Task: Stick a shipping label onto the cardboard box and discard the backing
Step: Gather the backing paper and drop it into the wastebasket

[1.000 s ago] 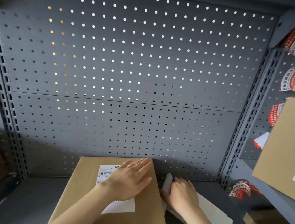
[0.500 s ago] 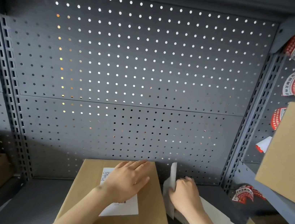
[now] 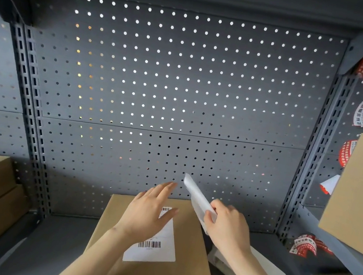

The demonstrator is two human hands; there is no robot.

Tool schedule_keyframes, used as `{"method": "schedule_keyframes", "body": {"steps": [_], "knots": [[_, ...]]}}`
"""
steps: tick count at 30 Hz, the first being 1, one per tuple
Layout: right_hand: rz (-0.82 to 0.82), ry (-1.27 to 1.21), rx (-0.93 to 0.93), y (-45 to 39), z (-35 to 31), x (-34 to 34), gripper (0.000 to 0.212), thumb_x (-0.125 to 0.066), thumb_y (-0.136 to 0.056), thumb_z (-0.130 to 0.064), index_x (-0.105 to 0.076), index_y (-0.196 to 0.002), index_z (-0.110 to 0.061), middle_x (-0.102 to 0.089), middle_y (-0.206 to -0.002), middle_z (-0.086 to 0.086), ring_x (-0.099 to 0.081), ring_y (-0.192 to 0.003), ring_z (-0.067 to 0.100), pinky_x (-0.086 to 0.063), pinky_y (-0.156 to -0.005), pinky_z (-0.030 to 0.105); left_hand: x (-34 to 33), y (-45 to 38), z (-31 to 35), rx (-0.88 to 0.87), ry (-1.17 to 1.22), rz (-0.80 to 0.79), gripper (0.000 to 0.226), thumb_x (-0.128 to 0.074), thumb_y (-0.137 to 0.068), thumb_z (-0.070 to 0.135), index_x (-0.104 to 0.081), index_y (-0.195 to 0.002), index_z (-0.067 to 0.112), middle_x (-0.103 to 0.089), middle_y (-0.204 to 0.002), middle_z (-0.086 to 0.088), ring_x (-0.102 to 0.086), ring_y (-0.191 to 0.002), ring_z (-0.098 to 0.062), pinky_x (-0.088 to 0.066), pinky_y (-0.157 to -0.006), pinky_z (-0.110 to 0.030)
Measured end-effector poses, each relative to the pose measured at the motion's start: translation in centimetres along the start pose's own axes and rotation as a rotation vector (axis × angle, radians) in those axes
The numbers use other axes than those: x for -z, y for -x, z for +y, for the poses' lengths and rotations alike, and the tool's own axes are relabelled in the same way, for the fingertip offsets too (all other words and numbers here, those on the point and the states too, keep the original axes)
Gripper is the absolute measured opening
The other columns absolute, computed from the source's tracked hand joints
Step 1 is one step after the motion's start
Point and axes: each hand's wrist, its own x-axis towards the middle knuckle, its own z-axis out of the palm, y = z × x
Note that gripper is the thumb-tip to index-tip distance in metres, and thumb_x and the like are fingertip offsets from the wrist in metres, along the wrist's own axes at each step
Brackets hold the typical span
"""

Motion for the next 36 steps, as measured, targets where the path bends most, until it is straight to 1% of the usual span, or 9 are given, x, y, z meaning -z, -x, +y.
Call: {"method": "schedule_keyframes", "body": {"steps": [5, 9, 12, 15, 20, 24, 27, 31, 36], "knots": [[0.035, -0.048, 0.111, 0.2, -2.0, -0.4, 0.013, -0.069, -0.080, -0.023, -0.066, -0.092, -0.020, -0.068, -0.070, 0.000, -0.061, -0.056, 0.016, -0.052, -0.047, 0.025, 1.1, 1.4, -0.8, 0.051, 0.014, 0.107, 0.073, -0.045, -0.091, 0.051, -0.011, -0.149, 0.025, -0.029, -0.153, 0.007, -0.044, -0.130, -0.016, -0.044, -0.099, -0.033], [0.067, -0.102, 0.204, 0.3, -3.6, -0.5, 0.021, -0.079, -0.070, -0.015, -0.069, -0.088, -0.020, -0.073, -0.074, -0.004, -0.066, -0.060, 0.015, -0.054, -0.051, 0.024, 1.8, 2.3, -1.9, 0.034, -0.045, 0.174, 0.071, -0.050, -0.089, 0.050, -0.020, -0.148, 0.025, -0.034, -0.151, 0.006, -0.050, -0.123, -0.019, -0.047, -0.093, -0.035], [0.091, -0.151, 0.279, 0.3, -4.8, -0.6, 0.023, -0.081, -0.069, -0.013, -0.069, -0.087, -0.020, -0.073, -0.075, -0.005, -0.067, -0.063, 0.014, -0.055, -0.054, 0.026, 2.5, 3.1, -2.7, 0.034, -0.084, 0.162, 0.060, -0.052, -0.090, 0.046, -0.031, -0.143, 0.028, -0.044, -0.143, 0.009, -0.050, -0.121, -0.017, -0.042, -0.095, -0.033], [0.090, -0.176, 0.327, 0.3, -5.7, -0.6, 0.024, -0.080, -0.069, -0.013, -0.068, -0.088, -0.021, -0.072, -0.074, -0.007, -0.065, -0.063, 0.011, -0.052, -0.055, 0.023, 3.0, 3.8, -3.2, 0.062, -0.088, 0.149, 0.050, -0.054, -0.090, 0.042, -0.042, -0.137, 0.028, -0.053, -0.133, 0.009, -0.051, -0.118, -0.017, -0.039, -0.097, -0.032], [0.061, -0.222, 0.357, 0.2, -7.3, -0.8, 0.018, -0.072, -0.078, -0.018, -0.067, -0.094, -0.024, -0.072, -0.082, -0.007, -0.065, -0.069, 0.010, -0.050, -0.059, 0.021, 3.5, 5.2, -4.6, 0.110, -0.096, 0.183, 0.033, -0.059, -0.089, 0.035, -0.056, -0.120, 0.026, -0.063, -0.115, 0.008, -0.059, -0.099, -0.020, -0.043, -0.088, -0.033], [0.005, -0.198, 0.403, 0.5, -9.3, -0.6, 0.019, -0.066, -0.081, -0.032, -0.061, -0.099, -0.035, -0.071, -0.087, -0.014, -0.063, -0.068, 0.004, -0.049, -0.057, 0.018, 4.5, 6.8, -5.9, 0.142, -0.127, 0.272, 0.021, -0.046, -0.088, 0.038, -0.058, -0.102, 0.028, -0.066, -0.095, 0.009, -0.061, -0.083, -0.020, -0.048, -0.075, -0.033], [0.000, -0.203, 0.415, 0.9, -11.3, -0.7, 0.022, -0.075, -0.074, -0.030, -0.067, -0.094, -0.030, -0.073, -0.082, -0.010, -0.054, -0.051, 0.002, -0.029, -0.046, 0.009, 5.5, 8.5, -7.2, 0.186, -0.160, 0.295, 0.034, -0.037, -0.087, 0.040, -0.064, -0.095, 0.022, -0.068, -0.090, 0.006, -0.063, -0.080, -0.022, -0.049, -0.071, -0.034], [-0.042, -0.355, 0.454, 1.1, -14.5, -2.5, 0.020, -0.071, -0.079, -0.018, -0.065, -0.098, -0.020, -0.072, -0.089, -0.002, -0.067, -0.074, 0.019, -0.043, -0.059, 0.022, 7.5, 11.8, -9.1, 0.286, -0.171, 0.305, 0.037, -0.034, -0.088, 0.040, -0.064, -0.094, 0.020, -0.068, -0.089, 0.006, -0.063, -0.081, -0.022, -0.048, -0.070, -0.033], [-0.079, -0.509, 0.510, 2.4, -20.0, -3.8, 0.017, -0.066, -0.082, -0.012, -0.063, -0.099, -0.016, -0.069, -0.097, -0.001, -0.064, -0.086, 0.020, -0.044, -0.070, 0.021, 10.3, 16.8, -10.7, 0.451, -0.174, 0.372, 0.021, -0.048, -0.088, 0.031, -0.064, -0.094, 0.019, -0.068, -0.089, 0.005, -0.063, -0.083, -0.024, -0.050, -0.073, -0.036]]}}
